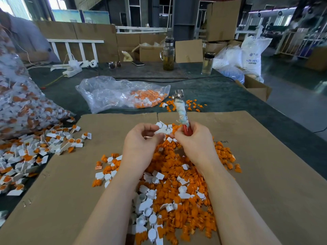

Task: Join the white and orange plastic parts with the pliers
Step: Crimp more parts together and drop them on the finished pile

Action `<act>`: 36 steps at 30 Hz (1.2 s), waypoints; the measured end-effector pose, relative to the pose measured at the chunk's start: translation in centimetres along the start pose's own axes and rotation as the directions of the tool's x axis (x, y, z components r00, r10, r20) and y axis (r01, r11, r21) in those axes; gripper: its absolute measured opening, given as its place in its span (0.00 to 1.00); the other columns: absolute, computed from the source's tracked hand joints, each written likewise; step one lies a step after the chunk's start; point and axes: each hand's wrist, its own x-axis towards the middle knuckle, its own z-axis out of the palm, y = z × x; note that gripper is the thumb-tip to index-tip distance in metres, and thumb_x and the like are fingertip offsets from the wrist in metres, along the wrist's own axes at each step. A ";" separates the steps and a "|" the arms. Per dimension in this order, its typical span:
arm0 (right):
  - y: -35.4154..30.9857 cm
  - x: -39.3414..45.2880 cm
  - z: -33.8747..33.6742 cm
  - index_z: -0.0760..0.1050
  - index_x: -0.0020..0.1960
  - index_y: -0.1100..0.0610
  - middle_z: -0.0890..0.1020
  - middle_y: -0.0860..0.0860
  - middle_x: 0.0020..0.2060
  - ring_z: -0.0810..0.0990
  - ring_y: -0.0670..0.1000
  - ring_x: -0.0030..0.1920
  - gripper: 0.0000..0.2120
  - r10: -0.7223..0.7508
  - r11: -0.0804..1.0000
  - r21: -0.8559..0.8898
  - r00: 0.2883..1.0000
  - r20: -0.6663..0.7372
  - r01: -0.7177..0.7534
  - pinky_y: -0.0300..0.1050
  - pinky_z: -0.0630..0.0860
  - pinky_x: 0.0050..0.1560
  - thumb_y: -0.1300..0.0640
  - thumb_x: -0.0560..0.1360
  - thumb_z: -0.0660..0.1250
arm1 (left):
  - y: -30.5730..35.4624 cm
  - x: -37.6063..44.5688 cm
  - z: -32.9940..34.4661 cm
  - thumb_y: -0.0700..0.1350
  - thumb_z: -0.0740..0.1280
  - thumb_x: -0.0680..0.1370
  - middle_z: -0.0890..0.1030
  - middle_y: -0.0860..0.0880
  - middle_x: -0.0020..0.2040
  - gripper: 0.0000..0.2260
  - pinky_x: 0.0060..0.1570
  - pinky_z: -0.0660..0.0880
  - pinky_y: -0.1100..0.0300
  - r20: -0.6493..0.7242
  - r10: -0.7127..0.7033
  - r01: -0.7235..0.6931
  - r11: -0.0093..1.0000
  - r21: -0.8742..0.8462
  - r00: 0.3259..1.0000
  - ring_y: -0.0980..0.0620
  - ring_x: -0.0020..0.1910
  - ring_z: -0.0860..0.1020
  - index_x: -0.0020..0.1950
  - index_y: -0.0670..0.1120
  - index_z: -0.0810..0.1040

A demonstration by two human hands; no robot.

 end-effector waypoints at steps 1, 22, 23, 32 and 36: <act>-0.1 -0.1 0.0 0.73 0.39 0.55 0.81 0.56 0.36 0.81 0.52 0.37 0.06 -0.003 1.000 0.028 1.000 -0.010 0.003 0.55 0.78 0.36 0.55 0.73 0.67 | 0.1 -0.1 0.0 0.42 0.73 0.75 0.84 0.50 0.45 0.08 0.52 0.80 0.56 0.008 -0.010 0.011 0.999 -0.045 1.000 0.51 0.46 0.84 0.46 0.55 0.79; -0.9 -0.8 0.4 0.76 0.45 0.46 0.79 0.43 0.32 0.80 0.44 0.34 0.04 -0.179 0.984 0.011 0.981 -0.077 0.180 0.42 0.77 0.35 0.50 0.75 0.71 | 0.2 -0.4 0.1 0.37 0.74 0.73 0.86 0.45 0.35 0.02 0.39 0.80 0.61 -0.049 -0.101 0.075 0.920 -0.386 0.994 0.49 0.38 0.86 0.43 0.42 0.83; -0.8 -0.8 0.4 0.76 0.46 0.47 0.79 0.44 0.33 0.80 0.45 0.34 0.04 -0.180 0.984 -0.013 0.980 -0.080 0.179 0.45 0.78 0.36 0.50 0.75 0.71 | 0.3 -0.4 0.1 0.37 0.75 0.73 0.86 0.45 0.35 0.02 0.39 0.81 0.61 -0.056 -0.097 0.068 0.921 -0.383 0.994 0.49 0.38 0.86 0.43 0.43 0.83; -0.8 -0.8 0.5 0.75 0.42 0.49 0.79 0.44 0.33 0.79 0.46 0.34 0.07 -0.197 0.972 -0.155 0.971 -0.134 0.176 0.46 0.77 0.35 0.48 0.75 0.70 | 0.3 -0.5 0.3 0.45 0.78 0.71 0.85 0.54 0.36 0.03 0.43 0.80 0.59 -0.141 0.071 -0.086 0.991 -0.102 0.987 0.56 0.39 0.84 0.43 0.51 0.86; -0.7 -0.7 0.5 0.77 0.45 0.51 0.78 0.43 0.34 0.80 0.46 0.36 0.06 -0.194 0.972 -0.157 0.975 -0.106 0.176 0.43 0.75 0.35 0.49 0.75 0.70 | 0.4 -0.8 0.3 0.45 0.77 0.71 0.84 0.62 0.35 0.06 0.36 0.75 0.72 -0.155 0.168 -0.169 0.986 0.008 0.973 0.64 0.37 0.82 0.40 0.57 0.84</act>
